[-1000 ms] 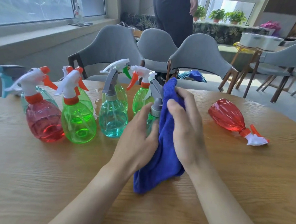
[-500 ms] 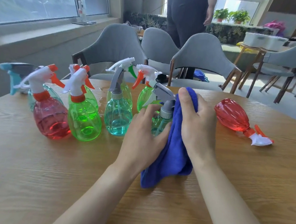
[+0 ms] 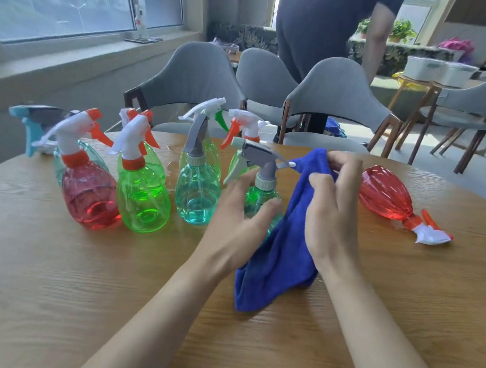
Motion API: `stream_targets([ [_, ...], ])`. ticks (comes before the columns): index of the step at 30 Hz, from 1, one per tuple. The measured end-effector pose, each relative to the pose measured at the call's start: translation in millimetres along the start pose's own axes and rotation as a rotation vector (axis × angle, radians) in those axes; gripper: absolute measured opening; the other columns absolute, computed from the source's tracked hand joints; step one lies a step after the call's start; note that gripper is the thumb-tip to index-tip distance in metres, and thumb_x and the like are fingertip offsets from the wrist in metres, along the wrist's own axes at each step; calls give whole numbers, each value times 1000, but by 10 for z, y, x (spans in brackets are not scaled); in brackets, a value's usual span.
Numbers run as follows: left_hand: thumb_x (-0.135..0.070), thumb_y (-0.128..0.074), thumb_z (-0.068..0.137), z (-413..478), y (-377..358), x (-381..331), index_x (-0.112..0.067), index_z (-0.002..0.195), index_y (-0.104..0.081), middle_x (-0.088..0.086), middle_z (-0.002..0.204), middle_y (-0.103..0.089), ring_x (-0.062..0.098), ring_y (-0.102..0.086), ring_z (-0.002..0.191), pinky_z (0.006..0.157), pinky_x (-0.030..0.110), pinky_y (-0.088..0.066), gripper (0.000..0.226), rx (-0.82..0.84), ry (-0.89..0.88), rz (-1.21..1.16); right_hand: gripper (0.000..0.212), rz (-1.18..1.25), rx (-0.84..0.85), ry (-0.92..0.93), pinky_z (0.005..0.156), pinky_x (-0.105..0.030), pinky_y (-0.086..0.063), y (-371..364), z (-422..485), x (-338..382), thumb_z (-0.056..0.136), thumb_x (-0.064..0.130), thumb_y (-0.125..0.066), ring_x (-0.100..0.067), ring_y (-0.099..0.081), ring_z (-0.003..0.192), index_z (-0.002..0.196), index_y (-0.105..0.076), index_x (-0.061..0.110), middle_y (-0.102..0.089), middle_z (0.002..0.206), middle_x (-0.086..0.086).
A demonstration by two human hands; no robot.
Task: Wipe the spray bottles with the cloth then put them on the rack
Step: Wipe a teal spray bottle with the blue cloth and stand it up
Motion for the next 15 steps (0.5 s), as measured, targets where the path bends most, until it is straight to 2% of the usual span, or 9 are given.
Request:
stream_targets([
  [4,-36,-72,98,-16,-51,-74,-36,156,-45,-17,151,-58,-2,-48,143,120,32,-41,63,8,-82,-53,10,-83,11,209,107,-22,-40,-34,-26,242,102,10,-58,-5,-51,117,111,-60,14,-48,121,-2],
  [7,-15,-72,98,-55,-64,-183,-37,131,-58,-15,128,-69,-1,-63,122,99,19,-50,42,-20,-165,-95,16,-157,86,344,110,-22,-42,-220,-157,361,101,8,-70,-9,-56,122,116,-71,7,-54,126,-4],
  [10,-8,-71,96,-46,-34,-218,-41,119,-56,-16,120,-68,-2,-64,115,92,13,-47,43,-31,-202,-89,17,-219,87,372,105,-23,-46,-291,-192,321,98,6,-73,-15,-60,118,114,-74,8,-56,123,-1],
  [12,-10,-72,97,-31,-27,-174,-44,128,-53,-22,126,-65,-12,-58,120,96,5,-41,50,-21,-179,-60,14,-225,49,338,100,-21,-47,-233,-138,234,96,4,-74,-13,-59,112,109,-72,8,-56,118,0],
  [13,-14,-73,98,-29,-35,-149,-43,139,-51,-24,134,-61,-15,-53,125,99,1,-37,54,-14,-157,-38,12,-220,23,313,98,-20,-46,-186,-110,197,95,3,-74,-10,-59,110,106,-71,7,-57,115,-1],
  [15,-22,-73,100,-13,-48,-123,-34,157,-42,-25,143,-52,-16,-46,131,103,-3,-31,66,-5,-132,-15,12,-221,-27,282,96,-19,-46,-113,-78,182,93,2,-74,-7,-58,105,104,-71,7,-59,111,0],
])
Point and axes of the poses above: each hand's wrist, its own z-axis towards the middle knuckle, its own y-axis out of the back of the hand, x = y × z, the point moved 6 cm from there along z, towards the middle knuckle
